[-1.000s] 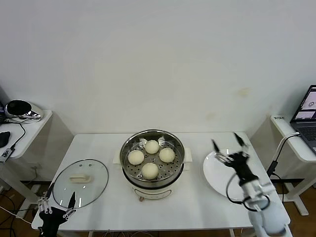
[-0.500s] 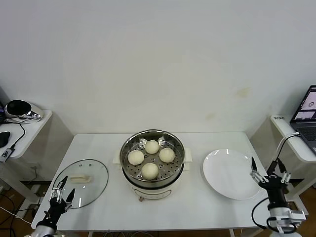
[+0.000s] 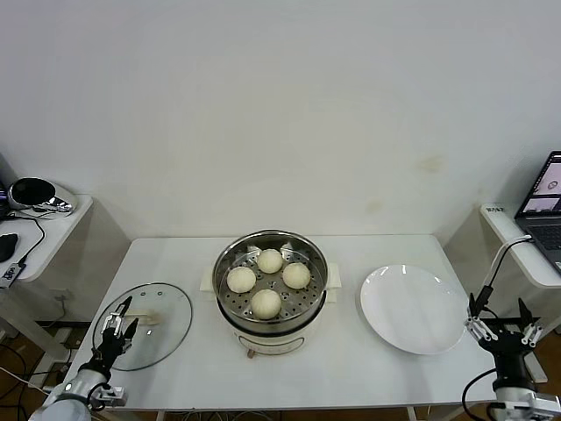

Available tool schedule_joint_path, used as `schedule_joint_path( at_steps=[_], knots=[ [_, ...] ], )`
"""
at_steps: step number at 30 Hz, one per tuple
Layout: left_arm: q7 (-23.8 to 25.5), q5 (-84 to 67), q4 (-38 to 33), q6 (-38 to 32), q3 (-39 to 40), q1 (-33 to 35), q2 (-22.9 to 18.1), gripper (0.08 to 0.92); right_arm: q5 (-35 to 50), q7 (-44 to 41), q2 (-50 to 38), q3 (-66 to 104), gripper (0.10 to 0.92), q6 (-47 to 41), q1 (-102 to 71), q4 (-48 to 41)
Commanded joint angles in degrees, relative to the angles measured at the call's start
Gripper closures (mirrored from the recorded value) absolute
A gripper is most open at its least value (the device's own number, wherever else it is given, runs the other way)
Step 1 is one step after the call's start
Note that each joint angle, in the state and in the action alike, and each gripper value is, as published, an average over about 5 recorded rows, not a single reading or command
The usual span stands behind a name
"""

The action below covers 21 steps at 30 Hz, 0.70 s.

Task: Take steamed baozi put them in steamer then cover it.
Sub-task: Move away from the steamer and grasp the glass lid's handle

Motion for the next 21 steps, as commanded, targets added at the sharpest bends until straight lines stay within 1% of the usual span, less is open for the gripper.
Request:
schedule_joint_path(
  at_steps=[1, 14, 17, 21],
  knots=[
    [0.19, 1.89, 7.32, -0.18, 3.42, -7.64, 0.85, 0.177, -0.38, 0.48, 0.74, 1.29, 0.203, 0.11, -1.04, 0.34],
    [0.32, 0.71, 10.20, -0.24, 4.45, -9.94, 0.60, 0.183, -0.81, 0.31, 0.36, 1.34, 0.203, 0.29, -0.87, -0.71],
    [0.53, 0.29, 10.73, -0.20, 4.57, -10.15, 0.57, 0.236, -0.83, 0.26, 0.28, 1.28, 0.203, 0.30, -0.83, -0.89],
    [0.44, -0.21, 12.38, -0.18, 4.79, -10.52, 0.56, 0.355, -0.89, 0.18, 0.27, 1.16, 0.203, 0.34, -0.88, -0.98]
  ],
)
